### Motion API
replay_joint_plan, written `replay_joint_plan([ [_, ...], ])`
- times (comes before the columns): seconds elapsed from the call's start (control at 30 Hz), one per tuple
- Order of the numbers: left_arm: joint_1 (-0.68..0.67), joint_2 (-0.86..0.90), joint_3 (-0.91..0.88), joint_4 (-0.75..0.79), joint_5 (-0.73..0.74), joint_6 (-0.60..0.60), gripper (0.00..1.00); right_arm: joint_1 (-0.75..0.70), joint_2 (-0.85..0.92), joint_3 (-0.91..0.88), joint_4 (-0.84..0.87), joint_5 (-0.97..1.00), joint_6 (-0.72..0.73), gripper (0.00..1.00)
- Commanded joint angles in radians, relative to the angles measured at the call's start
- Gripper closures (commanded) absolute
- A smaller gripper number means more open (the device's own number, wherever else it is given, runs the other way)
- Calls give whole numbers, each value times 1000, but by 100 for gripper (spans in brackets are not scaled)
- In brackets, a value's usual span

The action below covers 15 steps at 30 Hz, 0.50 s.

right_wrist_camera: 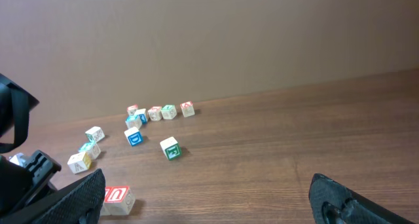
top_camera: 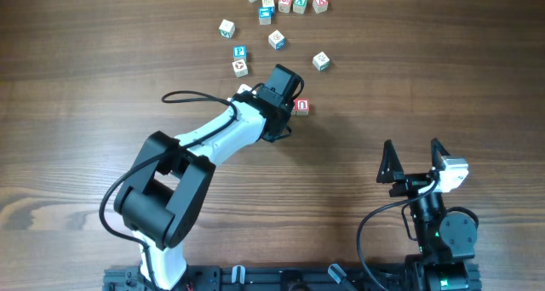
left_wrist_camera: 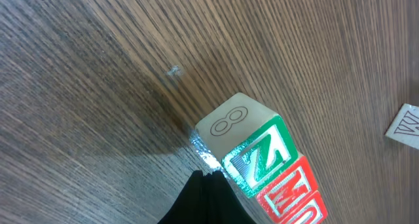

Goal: Form a horizontal line

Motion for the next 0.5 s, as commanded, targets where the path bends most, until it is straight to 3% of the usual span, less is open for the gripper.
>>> replay_joint_plan([
  [0.0, 5, 24, -7, 2, 5, -17, 95, 5, -12, -1, 3, -12, -17, 0],
  [0.47, 5, 24, -7, 10, 4, -17, 95, 5, -12, -1, 3, -13, -17, 0],
])
